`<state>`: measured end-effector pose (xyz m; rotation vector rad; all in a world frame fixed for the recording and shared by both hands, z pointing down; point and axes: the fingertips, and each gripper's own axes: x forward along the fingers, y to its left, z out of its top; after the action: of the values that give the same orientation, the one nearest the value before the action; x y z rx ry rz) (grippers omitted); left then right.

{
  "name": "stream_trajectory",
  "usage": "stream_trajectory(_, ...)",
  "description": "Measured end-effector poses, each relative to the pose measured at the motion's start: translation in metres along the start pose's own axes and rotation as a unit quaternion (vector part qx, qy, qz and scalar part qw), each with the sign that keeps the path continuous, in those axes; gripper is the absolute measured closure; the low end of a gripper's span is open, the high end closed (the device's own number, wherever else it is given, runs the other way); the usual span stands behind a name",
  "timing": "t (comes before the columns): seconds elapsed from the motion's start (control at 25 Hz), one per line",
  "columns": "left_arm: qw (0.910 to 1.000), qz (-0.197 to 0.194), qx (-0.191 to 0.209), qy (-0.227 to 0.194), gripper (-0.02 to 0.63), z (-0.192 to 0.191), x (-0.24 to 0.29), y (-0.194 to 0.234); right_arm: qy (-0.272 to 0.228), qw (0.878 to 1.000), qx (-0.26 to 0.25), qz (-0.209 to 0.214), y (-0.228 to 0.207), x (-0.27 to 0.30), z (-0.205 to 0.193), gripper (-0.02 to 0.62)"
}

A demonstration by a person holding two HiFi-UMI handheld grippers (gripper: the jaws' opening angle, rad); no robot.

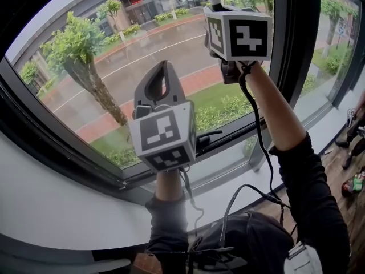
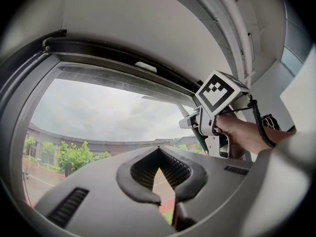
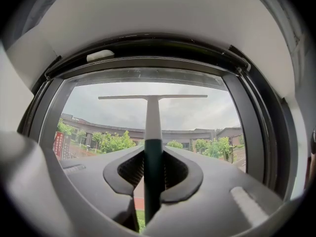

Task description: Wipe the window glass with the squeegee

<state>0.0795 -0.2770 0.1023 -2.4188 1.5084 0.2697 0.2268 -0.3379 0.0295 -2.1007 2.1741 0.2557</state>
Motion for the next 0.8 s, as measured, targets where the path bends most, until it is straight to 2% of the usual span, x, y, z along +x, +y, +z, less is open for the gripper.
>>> stream_trajectory(0.4,0.9997,-0.018,-0.003,0.014,0.606,-0.028,-0.002,-0.005,0.012,1.000,0.013,0.002,0.001,-0.002,-0.039,0.526)
stream_trajectory(0.8,0.9990,-0.033,-0.005,0.030,0.606,-0.046,0.001,-0.021,0.030,0.999,0.013,0.007,-0.001,0.005,-0.058,0.526)
